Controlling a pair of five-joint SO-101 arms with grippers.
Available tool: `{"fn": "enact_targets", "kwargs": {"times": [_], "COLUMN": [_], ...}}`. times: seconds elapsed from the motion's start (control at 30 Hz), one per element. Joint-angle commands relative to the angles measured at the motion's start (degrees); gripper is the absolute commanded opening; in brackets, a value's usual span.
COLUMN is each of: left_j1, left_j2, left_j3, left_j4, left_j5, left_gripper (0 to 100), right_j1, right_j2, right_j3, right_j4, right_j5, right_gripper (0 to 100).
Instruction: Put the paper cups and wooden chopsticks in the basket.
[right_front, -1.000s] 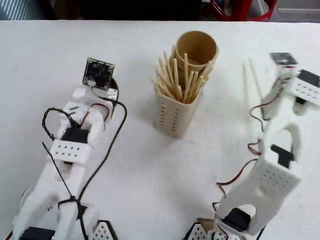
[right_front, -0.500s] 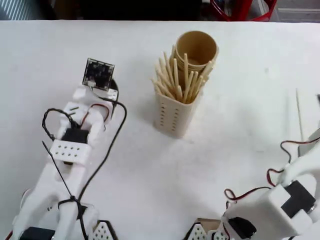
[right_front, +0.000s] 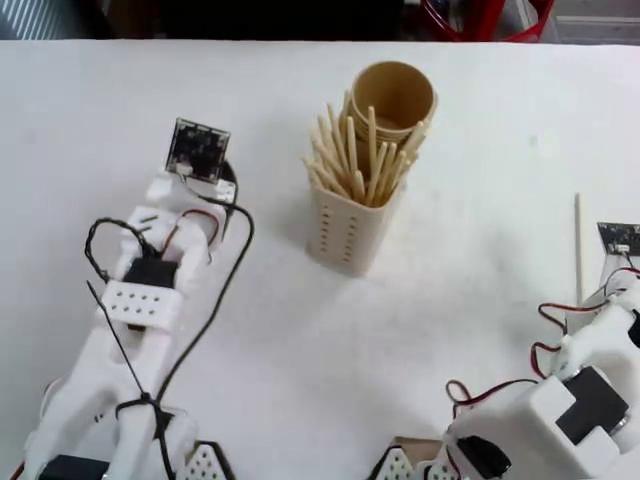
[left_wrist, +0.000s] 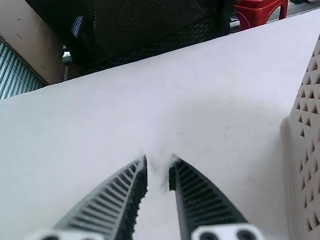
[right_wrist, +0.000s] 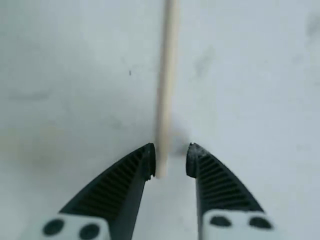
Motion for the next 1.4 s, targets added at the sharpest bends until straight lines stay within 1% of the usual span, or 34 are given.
{"fn": "enact_targets", "kwargs": {"times": [0.0,0.1,0.17,0.3,0.4,0.5,0.67,0.87,1.03,1.1,1.17,1.23,1.37], "left_j1": [0.0,0.0,0.0,0.0,0.0,0.0,0.0,0.0,0.0,0.0,0.0,0.0,0.0], "left_j2": [-1.9,-1.9,-1.9,-2.0,-2.0,-2.0,-2.0,-2.0,-2.0,-2.0,-2.0,-2.0,-2.0], "left_j3": [-0.4,-0.5,-0.5,-0.5,-0.5,-0.5,-0.5,-0.5,-0.5,-0.4,-0.4,-0.4,-0.4], "left_j4": [-1.3,-1.3,-1.3,-1.3,-1.3,-1.3,-1.3,-1.3,-1.3,-1.3,-1.3,-1.3,-1.3], "left_j5": [0.0,0.0,0.0,0.0,0.0,0.0,0.0,-0.2,-0.1,-0.1,-0.1,-0.1,-0.1], "left_gripper": [9,9,9,9,9,9,9,9,9,9,9,9,9], "right_j1": [0.3,0.1,-1.3,-7.7,-13.0,-15.9,-15.3,-12.5,-12.4,-12.4,-12.4,-11.7,-9.6], "right_j2": [-4.1,-5.5,-6.2,-5.7,-3.2,1.3,12.3,23.9,30.5,31.8,31.9,31.5,27.2], "right_j3": [-1.5,-2.9,-4.7,-10.1,-14.7,-19.7,-27.8,-36.0,-39.4,-39.6,-39.6,-39.6,-40.5], "right_j4": [1.6,3.6,5.1,5.4,5.5,5.5,5.5,5.5,5.6,5.5,5.6,7.2,12.7], "right_j5": [0.3,0.1,-0.3,-5.6,-8.0,-10.2,-14.2,-14.2,-14.1,-14.1,-14.1,-14.1,-14.5], "right_gripper": [15.6,14.8,14.9,14.9,14.9,14.9,14.8,14.8,13.9,8.5,0.7,2.4,1.8]}}
